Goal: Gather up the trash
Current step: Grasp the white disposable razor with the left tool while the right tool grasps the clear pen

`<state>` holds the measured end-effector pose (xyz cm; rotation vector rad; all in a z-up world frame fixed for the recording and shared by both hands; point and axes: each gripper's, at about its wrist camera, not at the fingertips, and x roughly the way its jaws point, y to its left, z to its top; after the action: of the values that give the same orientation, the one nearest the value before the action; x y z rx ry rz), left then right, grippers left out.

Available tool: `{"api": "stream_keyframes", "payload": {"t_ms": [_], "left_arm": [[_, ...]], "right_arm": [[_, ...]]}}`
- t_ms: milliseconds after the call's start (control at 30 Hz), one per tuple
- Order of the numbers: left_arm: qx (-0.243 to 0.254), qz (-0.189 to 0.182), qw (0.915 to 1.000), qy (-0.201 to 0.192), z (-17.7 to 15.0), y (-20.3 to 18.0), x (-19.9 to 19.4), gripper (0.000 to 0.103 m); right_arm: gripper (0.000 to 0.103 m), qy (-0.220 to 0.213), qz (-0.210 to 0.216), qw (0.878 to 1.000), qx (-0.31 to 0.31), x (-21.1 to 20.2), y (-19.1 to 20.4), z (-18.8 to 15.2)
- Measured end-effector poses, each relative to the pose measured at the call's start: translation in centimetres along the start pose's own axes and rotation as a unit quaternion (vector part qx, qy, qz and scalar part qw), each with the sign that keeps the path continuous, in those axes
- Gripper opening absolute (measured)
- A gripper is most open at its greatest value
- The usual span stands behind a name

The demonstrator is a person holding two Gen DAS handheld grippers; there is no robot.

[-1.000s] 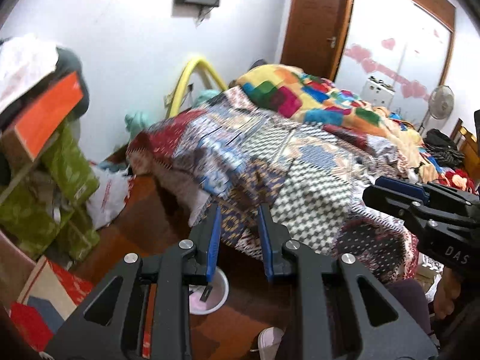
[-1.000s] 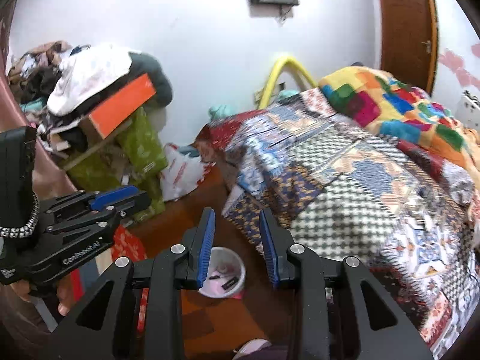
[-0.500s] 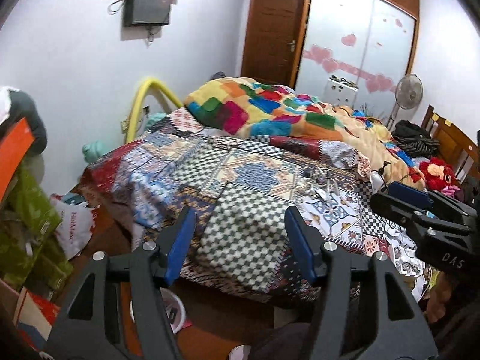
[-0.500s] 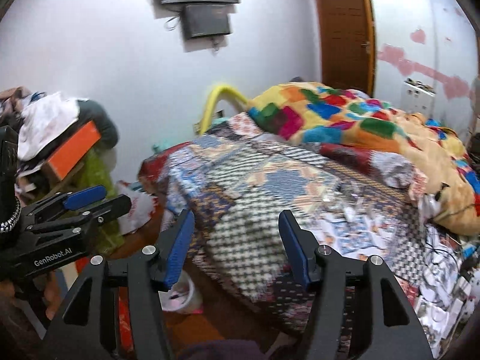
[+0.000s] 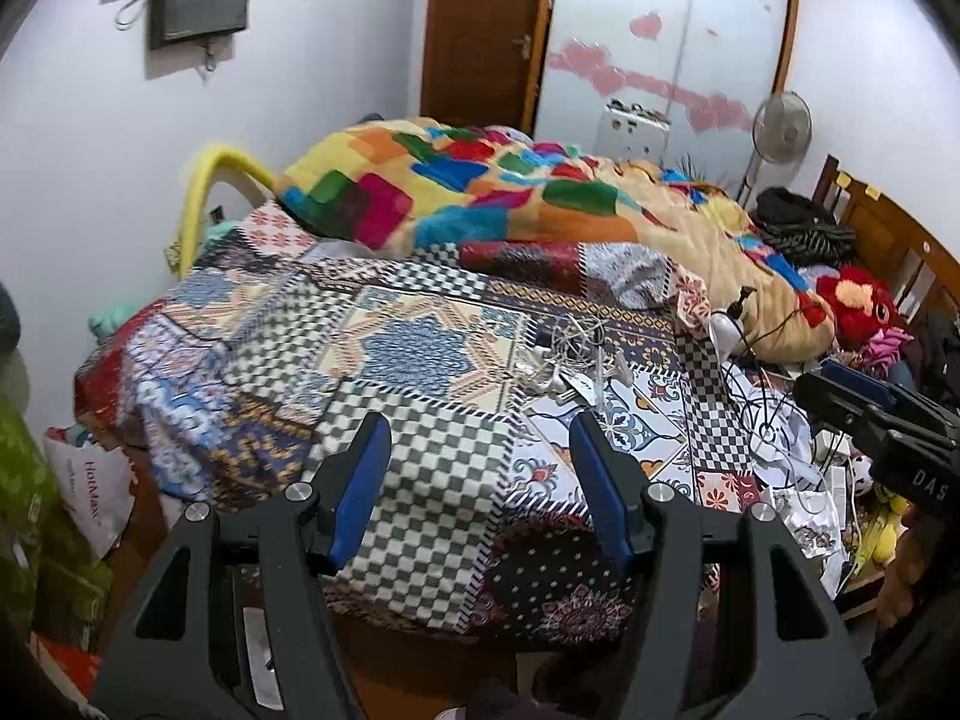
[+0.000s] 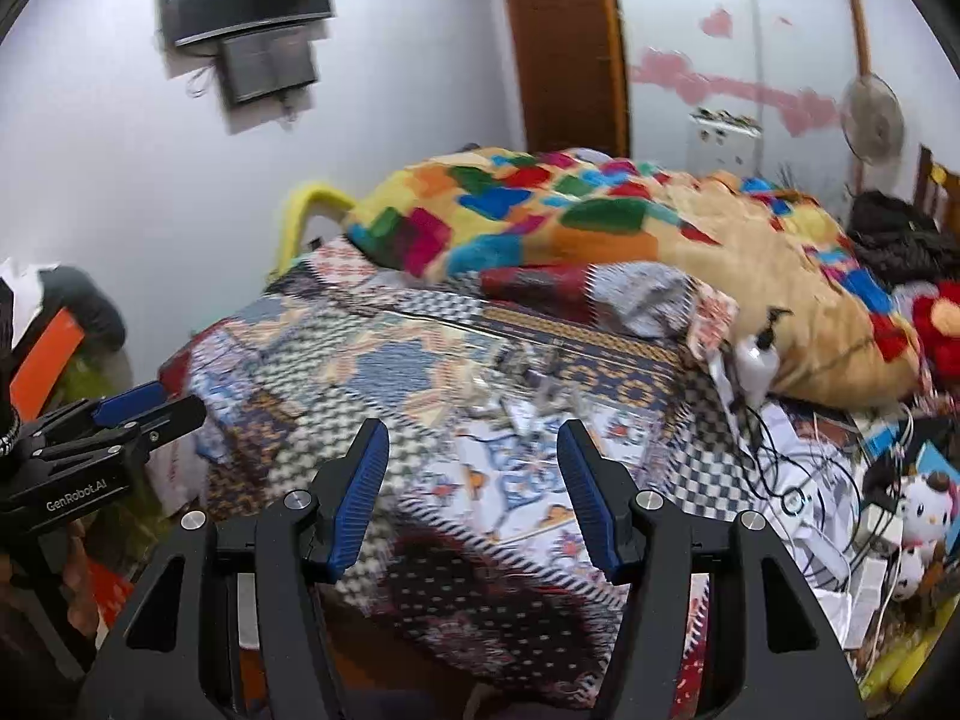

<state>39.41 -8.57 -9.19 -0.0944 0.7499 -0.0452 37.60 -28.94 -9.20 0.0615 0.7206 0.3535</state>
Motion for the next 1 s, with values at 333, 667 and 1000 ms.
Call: {"api": "stream_keyframes", "payload": {"t_ms": [333, 667, 1000], "left_arm": [[0.010, -0.021, 0.9986, 0.047, 1.2, -2.0, 9.4, 0.061], [0.025, -0.021, 0.9961, 0.082, 0.3, -2.0, 17.3, 0.061], [0.025, -0.037, 0.9935, 0.105, -0.7, -1.2, 22.5, 0.061]], "right_arm": [[0.055, 0.034, -0.011, 0.999, 0.023, 5.9, -4.3, 0.7], [0.037, 0.090, 0.025, 0.994, 0.054, 15.4, -5.7, 0.8], [0.017, 0.135, 0.036, 0.986, 0.094, 23.1, -6.4, 0.8]]}}
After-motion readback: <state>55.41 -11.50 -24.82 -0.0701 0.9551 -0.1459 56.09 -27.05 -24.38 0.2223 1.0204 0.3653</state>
